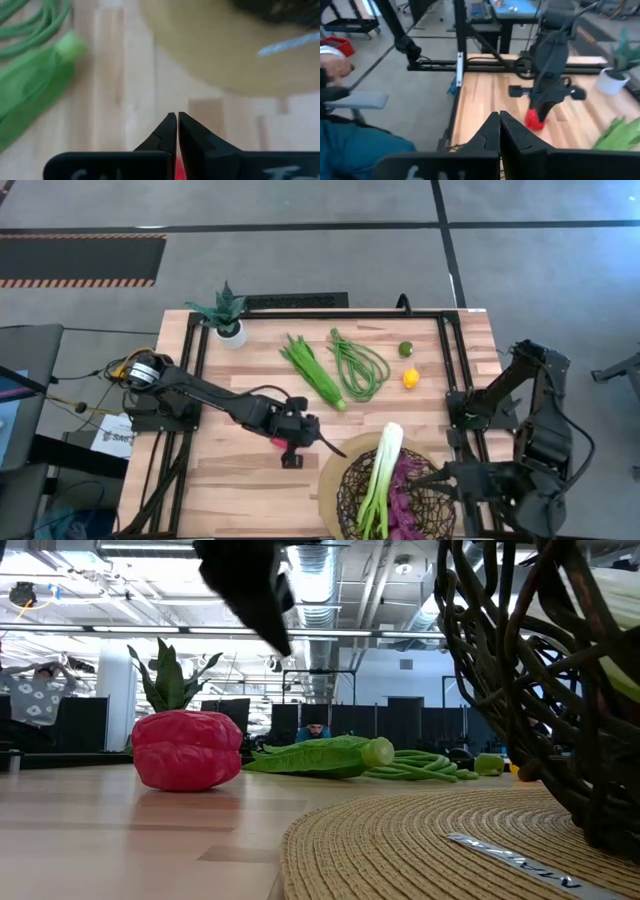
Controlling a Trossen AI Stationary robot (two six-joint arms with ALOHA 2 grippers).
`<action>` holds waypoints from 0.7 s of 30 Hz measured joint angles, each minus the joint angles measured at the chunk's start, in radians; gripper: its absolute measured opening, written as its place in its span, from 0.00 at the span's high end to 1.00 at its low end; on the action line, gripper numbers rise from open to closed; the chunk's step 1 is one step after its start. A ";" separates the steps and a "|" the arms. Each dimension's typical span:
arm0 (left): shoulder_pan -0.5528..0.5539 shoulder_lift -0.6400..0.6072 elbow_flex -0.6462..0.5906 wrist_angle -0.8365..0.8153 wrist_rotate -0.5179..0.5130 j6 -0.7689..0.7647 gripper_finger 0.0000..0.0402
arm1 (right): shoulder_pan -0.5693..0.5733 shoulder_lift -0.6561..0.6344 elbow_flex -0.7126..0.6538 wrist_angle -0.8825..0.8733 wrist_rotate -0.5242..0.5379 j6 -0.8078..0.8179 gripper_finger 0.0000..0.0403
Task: Build produce basket
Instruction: Move the brown mat to the center of the table
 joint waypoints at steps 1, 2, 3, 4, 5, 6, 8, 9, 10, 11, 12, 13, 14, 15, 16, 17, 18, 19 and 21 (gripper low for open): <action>-0.002 0.000 0.000 0.029 0.019 0.004 1.00 | 0.005 0.000 0.000 -0.014 0.013 -0.002 0.97; -0.006 0.000 0.000 0.057 0.036 0.009 1.00 | 0.007 0.000 0.000 -0.031 0.029 -0.002 0.98; -0.009 0.000 0.000 0.084 0.056 0.010 1.00 | 0.010 -0.002 0.000 -0.046 0.041 -0.002 0.99; -0.012 0.000 0.000 0.109 0.078 0.010 1.00 | 0.012 -0.004 0.000 -0.059 0.056 -0.002 0.99; -0.015 0.000 0.000 0.130 0.092 0.010 1.00 | 0.016 -0.005 0.000 -0.067 0.075 0.004 0.99; -0.021 0.000 0.000 0.139 0.106 0.011 1.00 | 0.019 -0.009 0.000 -0.069 0.091 0.005 0.99; -0.033 0.007 0.000 0.138 0.110 0.010 1.00 | 0.027 -0.018 0.000 -0.074 0.111 0.005 0.99; -0.040 0.016 0.001 0.146 0.110 0.007 1.00 | 0.030 -0.021 0.001 -0.073 0.114 0.005 0.99; -0.049 0.029 0.001 0.148 0.108 0.001 1.00 | 0.031 -0.021 0.001 -0.071 0.117 0.005 0.99; -0.057 0.046 0.001 0.150 0.109 -0.003 1.00 | 0.029 -0.022 0.001 -0.071 0.122 0.005 0.99; -0.065 0.069 0.001 0.174 0.110 -0.005 1.00 | 0.029 -0.022 0.001 -0.073 0.124 0.005 0.99; -0.072 0.094 0.001 0.200 0.110 -0.004 1.00 | 0.030 -0.022 0.001 -0.072 0.126 0.005 0.99; -0.077 0.118 0.001 0.213 0.110 0.002 1.00 | 0.029 -0.023 0.001 -0.070 0.132 0.002 0.99; -0.080 0.142 0.000 0.232 0.111 0.005 1.00 | 0.029 -0.024 0.001 -0.069 0.133 0.001 0.99; -0.080 0.166 0.001 0.256 0.114 0.007 1.00 | 0.029 -0.024 0.001 -0.068 0.133 0.001 0.99; -0.079 0.185 0.001 0.272 0.118 0.007 1.00 | 0.029 -0.024 0.001 -0.068 0.133 0.001 1.00; -0.077 0.201 0.002 0.280 0.119 0.009 1.00 | 0.029 -0.024 0.001 -0.066 0.133 0.001 1.00; -0.073 0.219 0.002 0.297 0.126 0.011 1.00 | 0.029 -0.024 0.001 -0.064 0.133 0.001 1.00; -0.065 0.249 0.002 0.349 0.154 0.016 1.00 | 0.029 -0.024 0.001 -0.060 0.133 0.001 1.00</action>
